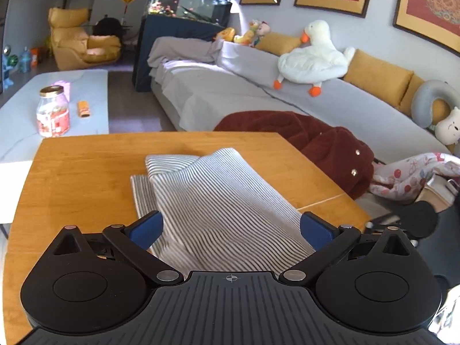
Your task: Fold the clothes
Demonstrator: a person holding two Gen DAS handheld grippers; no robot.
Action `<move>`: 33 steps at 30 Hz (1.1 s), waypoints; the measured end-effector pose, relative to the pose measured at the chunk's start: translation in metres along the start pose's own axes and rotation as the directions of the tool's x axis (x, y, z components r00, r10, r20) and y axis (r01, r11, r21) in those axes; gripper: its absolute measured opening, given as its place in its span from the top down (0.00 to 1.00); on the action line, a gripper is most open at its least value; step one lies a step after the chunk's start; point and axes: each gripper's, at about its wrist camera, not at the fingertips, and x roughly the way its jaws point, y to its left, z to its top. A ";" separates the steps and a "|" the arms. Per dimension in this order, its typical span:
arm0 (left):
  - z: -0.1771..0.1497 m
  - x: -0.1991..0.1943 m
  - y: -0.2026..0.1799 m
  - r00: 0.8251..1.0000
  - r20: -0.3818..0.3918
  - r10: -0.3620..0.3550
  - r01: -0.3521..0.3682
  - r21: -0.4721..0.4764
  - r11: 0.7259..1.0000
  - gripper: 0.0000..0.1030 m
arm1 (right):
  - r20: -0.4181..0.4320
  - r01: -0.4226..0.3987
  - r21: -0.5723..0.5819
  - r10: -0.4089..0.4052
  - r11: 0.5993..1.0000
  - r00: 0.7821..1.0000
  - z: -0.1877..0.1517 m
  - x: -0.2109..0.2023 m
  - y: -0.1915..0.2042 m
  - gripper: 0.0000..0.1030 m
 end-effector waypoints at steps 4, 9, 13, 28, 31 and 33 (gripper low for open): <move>-0.001 0.048 0.000 0.991 -0.092 0.096 -0.085 0.118 0.989 0.00 | -0.027 -0.056 -0.095 0.054 0.994 0.998 0.013 -0.046 -0.004 0.71; -0.015 0.054 0.022 0.987 -0.145 0.069 -0.053 0.112 0.992 0.00 | -0.053 -0.095 -0.234 0.085 0.967 0.995 0.043 -0.110 -0.021 0.73; -0.026 0.052 0.026 0.984 -0.176 0.003 0.020 0.129 0.991 0.04 | -0.067 -0.199 -0.300 0.187 0.933 0.980 0.076 -0.092 -0.061 0.73; -0.010 -0.046 0.046 1.000 0.012 -0.012 0.012 0.025 1.000 0.04 | -0.132 -0.280 -0.029 0.273 0.960 0.953 0.076 0.076 -0.152 0.09; 0.004 -0.047 0.026 0.995 0.057 -0.087 0.082 0.082 0.993 0.04 | -0.097 -0.228 -0.019 0.225 0.973 0.969 0.074 0.061 -0.156 0.01; 0.012 -0.044 0.011 0.986 0.079 -0.145 0.134 0.125 0.983 0.03 | -0.066 -0.194 -0.018 0.192 0.981 0.979 0.073 0.046 -0.160 0.00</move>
